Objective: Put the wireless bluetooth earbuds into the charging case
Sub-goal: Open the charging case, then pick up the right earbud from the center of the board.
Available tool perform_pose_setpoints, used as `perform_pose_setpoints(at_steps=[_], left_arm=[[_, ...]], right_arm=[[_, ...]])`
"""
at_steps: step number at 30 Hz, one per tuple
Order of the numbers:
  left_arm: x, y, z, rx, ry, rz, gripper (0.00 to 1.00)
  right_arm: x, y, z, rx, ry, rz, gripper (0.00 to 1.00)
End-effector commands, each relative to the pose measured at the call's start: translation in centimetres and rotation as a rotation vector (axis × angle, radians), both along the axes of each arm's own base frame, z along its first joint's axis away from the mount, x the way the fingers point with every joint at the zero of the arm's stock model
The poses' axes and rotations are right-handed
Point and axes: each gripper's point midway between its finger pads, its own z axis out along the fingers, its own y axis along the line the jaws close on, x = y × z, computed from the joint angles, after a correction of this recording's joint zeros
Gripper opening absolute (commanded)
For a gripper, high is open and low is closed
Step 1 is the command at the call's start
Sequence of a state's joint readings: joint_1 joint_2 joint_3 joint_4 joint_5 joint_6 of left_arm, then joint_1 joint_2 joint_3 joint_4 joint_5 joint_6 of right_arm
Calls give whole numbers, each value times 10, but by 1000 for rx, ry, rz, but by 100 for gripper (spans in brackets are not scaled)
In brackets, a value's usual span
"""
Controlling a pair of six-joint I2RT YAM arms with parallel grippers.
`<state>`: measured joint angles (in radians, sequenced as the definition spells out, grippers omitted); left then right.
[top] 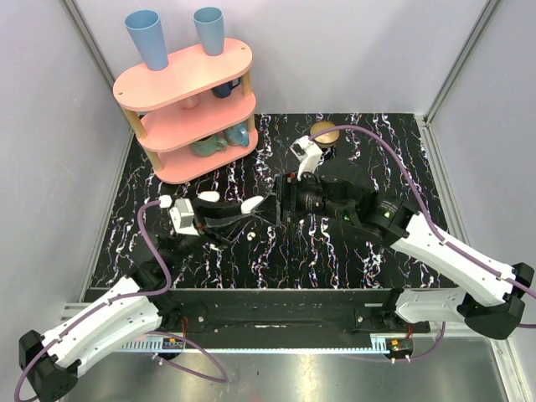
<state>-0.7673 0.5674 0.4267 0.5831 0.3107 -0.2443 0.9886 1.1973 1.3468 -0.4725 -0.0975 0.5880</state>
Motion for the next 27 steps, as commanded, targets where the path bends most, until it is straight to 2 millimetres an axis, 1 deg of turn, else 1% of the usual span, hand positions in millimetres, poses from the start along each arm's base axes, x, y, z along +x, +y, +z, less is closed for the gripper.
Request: perform_pose_setpoints(at_steps=[1, 4, 9, 15, 16, 23, 27], left_arm=[[-22, -2, 29, -65, -93, -99, 0], [-25, -3, 28, -61, -102, -111, 0], [-29, -1, 32, -62, -116, -122, 0], [-43, -7, 31, -34, -118, -203, 0], [-43, -6, 31, -36, -114, -204, 0], [-42, -3, 28, -54, -94, -188, 0], [-35, 0, 23, -53, -64, -154, 0]], right_arm=[[1, -4, 21, 16, -74, -2, 79], [2, -5, 26, 37, -82, -13, 80], [4, -11, 27, 42, -92, -45, 80], [6, -12, 31, 56, -102, -55, 82], [5, -12, 34, 63, -105, -54, 82], [0, -5, 35, 80, -96, -9, 83], [-3, -3, 49, 129, -106, 6, 84]])
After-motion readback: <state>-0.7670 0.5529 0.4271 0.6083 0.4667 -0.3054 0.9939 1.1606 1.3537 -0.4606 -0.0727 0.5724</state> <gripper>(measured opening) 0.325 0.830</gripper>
